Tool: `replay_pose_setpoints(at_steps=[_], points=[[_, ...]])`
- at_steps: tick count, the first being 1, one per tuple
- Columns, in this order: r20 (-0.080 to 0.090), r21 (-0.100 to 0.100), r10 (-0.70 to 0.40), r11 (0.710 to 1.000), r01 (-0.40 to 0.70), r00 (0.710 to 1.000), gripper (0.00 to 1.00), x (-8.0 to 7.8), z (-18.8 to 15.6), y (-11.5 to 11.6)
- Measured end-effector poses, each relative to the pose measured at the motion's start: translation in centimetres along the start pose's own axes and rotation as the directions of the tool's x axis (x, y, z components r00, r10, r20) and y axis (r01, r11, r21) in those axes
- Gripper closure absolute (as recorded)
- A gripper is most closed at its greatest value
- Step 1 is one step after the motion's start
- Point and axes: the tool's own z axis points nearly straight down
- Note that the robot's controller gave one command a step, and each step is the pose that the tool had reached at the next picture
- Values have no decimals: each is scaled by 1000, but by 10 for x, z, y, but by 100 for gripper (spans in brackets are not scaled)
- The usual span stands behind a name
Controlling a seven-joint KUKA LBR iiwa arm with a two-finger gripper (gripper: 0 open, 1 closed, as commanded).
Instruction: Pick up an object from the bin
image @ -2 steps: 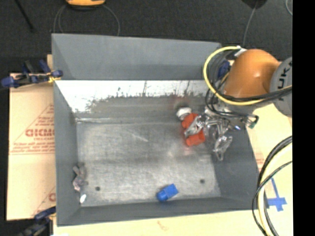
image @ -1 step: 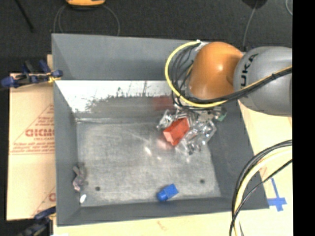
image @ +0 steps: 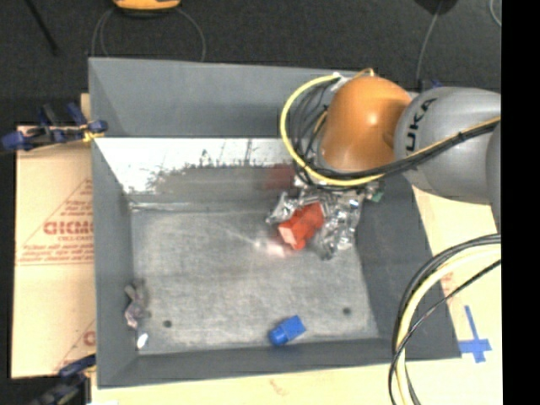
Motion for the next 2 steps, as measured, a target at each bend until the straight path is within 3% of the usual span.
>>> replay_pose_setpoints(at_steps=[1, 2], points=[[5, 10, 3, 1000, -3, 1000, 100, -1, -3, -3], [-2, 14, -2, 1000, 2, 1000, 100, -7, -146, 11]])
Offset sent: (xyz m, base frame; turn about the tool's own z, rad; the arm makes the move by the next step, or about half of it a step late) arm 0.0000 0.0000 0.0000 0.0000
